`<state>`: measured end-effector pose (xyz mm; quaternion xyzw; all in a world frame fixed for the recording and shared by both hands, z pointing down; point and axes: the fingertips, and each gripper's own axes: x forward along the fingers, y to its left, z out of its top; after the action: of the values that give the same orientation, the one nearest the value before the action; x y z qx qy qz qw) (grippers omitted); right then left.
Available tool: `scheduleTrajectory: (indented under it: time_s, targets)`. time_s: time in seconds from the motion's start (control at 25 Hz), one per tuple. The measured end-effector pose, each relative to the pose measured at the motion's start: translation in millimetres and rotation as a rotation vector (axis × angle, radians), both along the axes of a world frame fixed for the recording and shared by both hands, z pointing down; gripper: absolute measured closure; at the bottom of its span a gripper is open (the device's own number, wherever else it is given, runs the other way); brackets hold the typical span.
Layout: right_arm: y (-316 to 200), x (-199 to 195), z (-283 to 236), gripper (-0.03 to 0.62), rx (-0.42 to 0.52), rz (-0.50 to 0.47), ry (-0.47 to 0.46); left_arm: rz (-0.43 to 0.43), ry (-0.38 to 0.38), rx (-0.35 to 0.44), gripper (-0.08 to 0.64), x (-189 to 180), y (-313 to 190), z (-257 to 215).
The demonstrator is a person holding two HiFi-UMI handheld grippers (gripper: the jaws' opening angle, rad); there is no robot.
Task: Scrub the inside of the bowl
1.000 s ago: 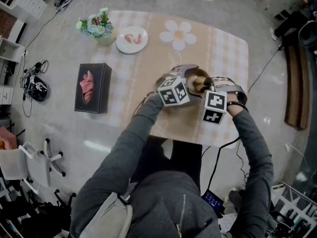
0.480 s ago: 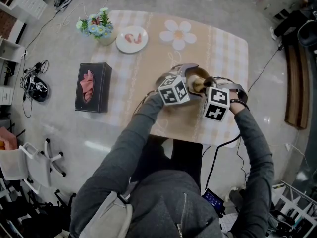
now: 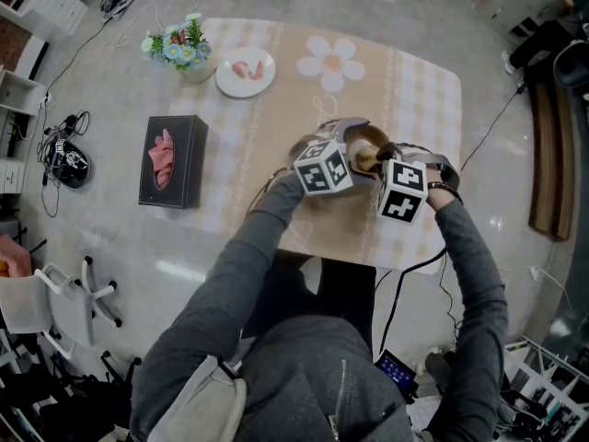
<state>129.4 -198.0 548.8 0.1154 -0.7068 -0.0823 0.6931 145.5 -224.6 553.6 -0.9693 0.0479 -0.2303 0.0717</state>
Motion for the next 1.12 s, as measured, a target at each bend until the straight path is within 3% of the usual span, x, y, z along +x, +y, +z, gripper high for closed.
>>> scheduleTrajectory:
  time_s: [0.6, 1.12]
  targets:
    - [-3.8, -16.9, 0.5, 0.546, -0.023, -0.038, -0.035, -0.001, -0.002, 0.002, 0.017, -0.8, 0.2, -0.3]
    - [-16.0, -33.6, 0.0, 0.546, 0.015, -0.019, -0.092, 0.001, -0.004, 0.002, 0.017, -1.9, 1.7, -0.5]
